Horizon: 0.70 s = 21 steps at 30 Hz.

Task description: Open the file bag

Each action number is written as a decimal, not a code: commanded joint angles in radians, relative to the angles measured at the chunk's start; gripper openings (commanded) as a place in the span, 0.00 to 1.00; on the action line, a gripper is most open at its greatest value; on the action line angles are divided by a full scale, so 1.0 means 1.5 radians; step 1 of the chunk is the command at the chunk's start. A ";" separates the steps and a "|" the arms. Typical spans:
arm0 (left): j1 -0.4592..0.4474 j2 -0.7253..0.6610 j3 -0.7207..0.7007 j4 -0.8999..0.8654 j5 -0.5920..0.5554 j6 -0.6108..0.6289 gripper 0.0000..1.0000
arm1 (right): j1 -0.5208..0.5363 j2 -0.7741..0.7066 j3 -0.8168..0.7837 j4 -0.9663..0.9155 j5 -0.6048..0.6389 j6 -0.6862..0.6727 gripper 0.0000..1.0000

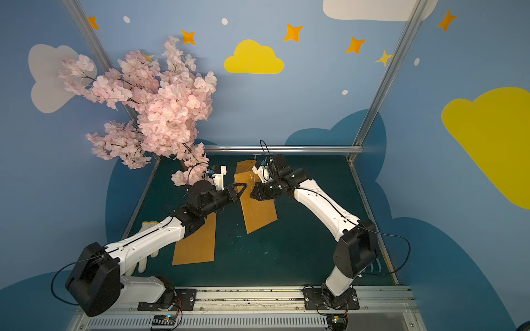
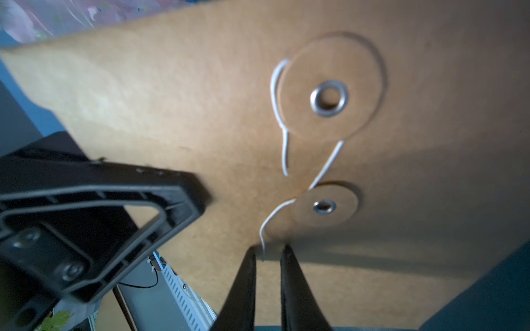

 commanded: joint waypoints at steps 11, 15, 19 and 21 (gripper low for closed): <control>-0.012 -0.008 0.002 0.014 0.025 0.018 0.03 | 0.009 0.002 0.019 0.003 0.011 -0.014 0.00; -0.012 -0.018 0.000 -0.005 0.011 0.034 0.03 | 0.008 -0.021 0.014 -0.001 0.019 -0.022 0.00; -0.012 -0.020 -0.001 -0.013 0.011 0.041 0.02 | 0.003 -0.040 0.011 0.001 0.017 -0.026 0.00; -0.012 -0.020 -0.004 -0.013 0.014 0.039 0.03 | 0.000 -0.047 0.008 0.009 0.011 -0.029 0.00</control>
